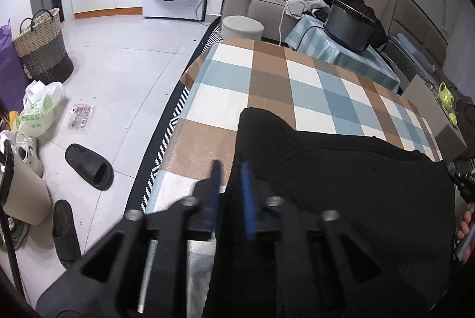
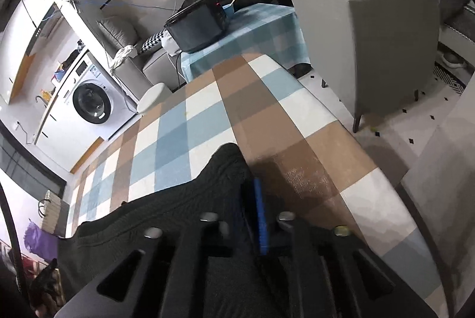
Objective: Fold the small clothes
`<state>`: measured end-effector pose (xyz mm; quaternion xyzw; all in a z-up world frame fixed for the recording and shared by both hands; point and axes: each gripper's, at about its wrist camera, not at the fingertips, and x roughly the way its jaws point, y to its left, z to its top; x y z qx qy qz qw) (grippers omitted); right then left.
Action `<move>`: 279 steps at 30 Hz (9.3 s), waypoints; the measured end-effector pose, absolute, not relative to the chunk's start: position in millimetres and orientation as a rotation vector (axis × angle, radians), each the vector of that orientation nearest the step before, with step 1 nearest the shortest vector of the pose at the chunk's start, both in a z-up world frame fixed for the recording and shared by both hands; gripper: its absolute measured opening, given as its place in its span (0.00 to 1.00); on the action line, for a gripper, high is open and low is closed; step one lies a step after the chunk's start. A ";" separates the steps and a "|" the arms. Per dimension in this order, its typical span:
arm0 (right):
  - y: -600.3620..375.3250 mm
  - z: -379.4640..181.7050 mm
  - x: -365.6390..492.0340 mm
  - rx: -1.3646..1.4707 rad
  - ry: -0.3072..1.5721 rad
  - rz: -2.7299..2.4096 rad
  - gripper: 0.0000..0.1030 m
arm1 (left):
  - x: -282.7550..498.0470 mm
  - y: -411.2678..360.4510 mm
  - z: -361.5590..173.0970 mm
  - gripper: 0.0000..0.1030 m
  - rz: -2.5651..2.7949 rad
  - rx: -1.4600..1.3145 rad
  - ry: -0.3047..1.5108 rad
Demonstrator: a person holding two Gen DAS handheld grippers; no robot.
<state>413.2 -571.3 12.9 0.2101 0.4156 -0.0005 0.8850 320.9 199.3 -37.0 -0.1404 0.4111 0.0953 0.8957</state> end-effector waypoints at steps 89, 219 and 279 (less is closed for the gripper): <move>-578.5 6.3 165.2 0.353 0.928 0.193 0.06 | 23.2 157.2 -58.4 0.00 0.244 -0.487 0.777; -415.7 29.1 188.6 0.330 0.887 0.569 0.05 | 87.8 49.0 -26.8 0.64 -0.121 -0.385 0.744; -416.9 5.0 193.3 0.330 1.068 0.671 0.30 | 85.6 6.0 -41.9 0.64 -0.149 -0.258 0.877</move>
